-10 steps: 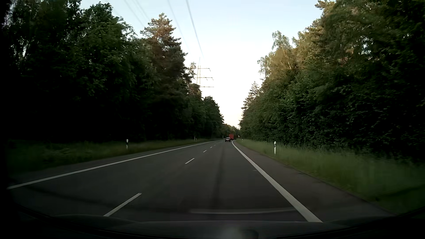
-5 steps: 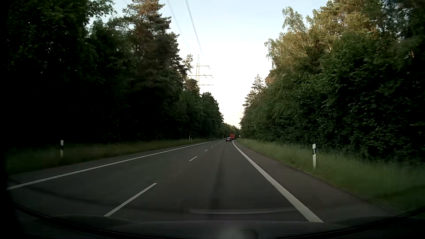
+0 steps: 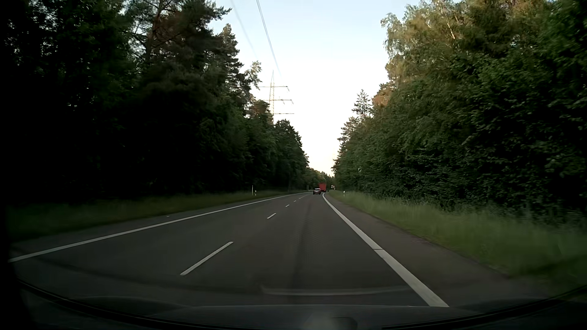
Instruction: Follow the waypoints while adhering to traffic rules and regulations
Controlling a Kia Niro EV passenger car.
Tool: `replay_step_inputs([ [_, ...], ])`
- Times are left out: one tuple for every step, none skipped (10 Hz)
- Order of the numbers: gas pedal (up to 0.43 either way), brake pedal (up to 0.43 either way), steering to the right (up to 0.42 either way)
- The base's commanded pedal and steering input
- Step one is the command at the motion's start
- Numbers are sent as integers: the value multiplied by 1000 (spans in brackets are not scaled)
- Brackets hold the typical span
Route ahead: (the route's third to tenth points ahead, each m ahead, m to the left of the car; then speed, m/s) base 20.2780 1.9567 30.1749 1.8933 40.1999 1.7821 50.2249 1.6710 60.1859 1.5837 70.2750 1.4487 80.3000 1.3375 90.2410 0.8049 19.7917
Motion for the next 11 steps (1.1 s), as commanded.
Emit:
replay_step_inputs([
  [98, 18, 1],
  [98, 18, 1],
  [98, 24, 1],
  [98, 18, 1],
  [98, 24, 2],
  [98, 18, 2],
  [98, 18, 2],
  [98, 18, 3],
  [98, 18, 3],
  [98, 24, 4],
  [98, 18, 5],
])
